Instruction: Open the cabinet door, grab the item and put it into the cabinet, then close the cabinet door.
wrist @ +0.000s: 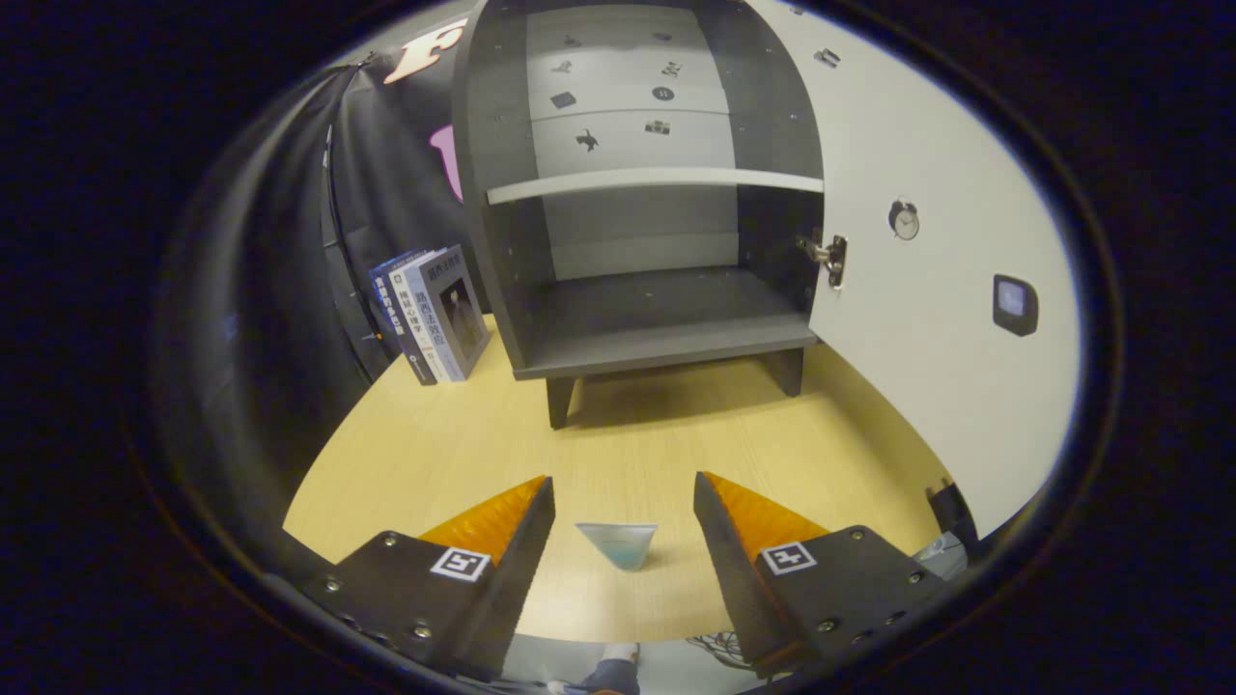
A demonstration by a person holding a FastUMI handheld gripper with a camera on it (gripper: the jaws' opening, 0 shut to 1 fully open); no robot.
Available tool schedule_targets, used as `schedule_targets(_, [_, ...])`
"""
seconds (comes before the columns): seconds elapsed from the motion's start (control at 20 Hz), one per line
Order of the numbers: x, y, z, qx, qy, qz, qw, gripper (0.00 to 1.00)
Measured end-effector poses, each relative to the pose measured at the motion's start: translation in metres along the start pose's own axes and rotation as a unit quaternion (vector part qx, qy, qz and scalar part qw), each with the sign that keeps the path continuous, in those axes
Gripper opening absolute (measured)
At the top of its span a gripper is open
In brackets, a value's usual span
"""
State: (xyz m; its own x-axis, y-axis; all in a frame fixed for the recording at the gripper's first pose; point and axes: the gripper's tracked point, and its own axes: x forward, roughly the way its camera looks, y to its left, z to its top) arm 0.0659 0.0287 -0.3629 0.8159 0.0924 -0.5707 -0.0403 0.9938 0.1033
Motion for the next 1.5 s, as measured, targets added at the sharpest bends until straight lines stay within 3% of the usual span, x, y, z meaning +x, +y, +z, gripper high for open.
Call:
schedule_targets(0.55, [0.055, 0.003, -0.065, 0.011, 0.048, -0.018, 0.999, 0.85])
schedule_targets(0.8, [0.049, 0.002, -0.059, 0.027, 0.044, -0.012, 0.999, 0.59])
schedule_targets(0.85, [0.045, 0.001, -0.05, 0.026, 0.035, -0.01, 0.999, 0.55])
schedule_targets(1.1, [0.025, -0.001, 0.012, 0.021, -0.011, 0.001, 1.0, 0.55])
schedule_targets(1.5, [-0.016, -0.001, 0.172, -0.003, -0.13, 0.019, 0.991, 0.55])
